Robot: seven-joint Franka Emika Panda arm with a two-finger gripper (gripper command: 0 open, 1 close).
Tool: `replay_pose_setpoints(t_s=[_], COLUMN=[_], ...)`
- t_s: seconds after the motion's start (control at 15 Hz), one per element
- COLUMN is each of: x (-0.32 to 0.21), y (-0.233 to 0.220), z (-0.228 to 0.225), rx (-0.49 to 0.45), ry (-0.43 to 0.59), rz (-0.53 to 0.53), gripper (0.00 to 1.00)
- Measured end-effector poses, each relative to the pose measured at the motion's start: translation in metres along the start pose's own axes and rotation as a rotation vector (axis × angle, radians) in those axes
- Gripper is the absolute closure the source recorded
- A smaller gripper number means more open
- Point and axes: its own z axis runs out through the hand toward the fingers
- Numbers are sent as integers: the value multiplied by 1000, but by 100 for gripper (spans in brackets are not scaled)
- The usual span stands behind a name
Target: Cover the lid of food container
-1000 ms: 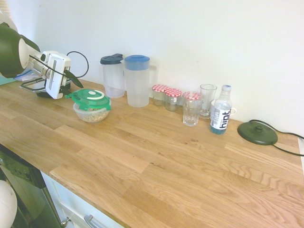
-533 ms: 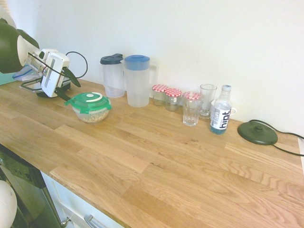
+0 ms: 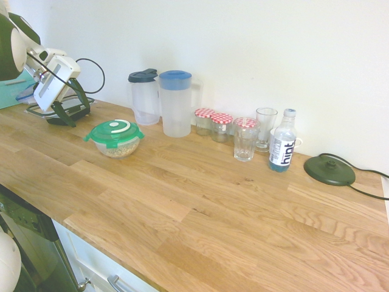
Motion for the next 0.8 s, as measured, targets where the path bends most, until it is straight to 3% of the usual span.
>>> replay_pose_setpoints(t_s=[0.2,0.53,0.67,0.8], x=[46,147,168,181], y=[50,150,188,229], z=[7,80,117,160], rx=[167,460,582,656], ry=[-69,-214,-274,-333], rz=[-67,-126,-117,-42], gripper=[0,0,0,0])
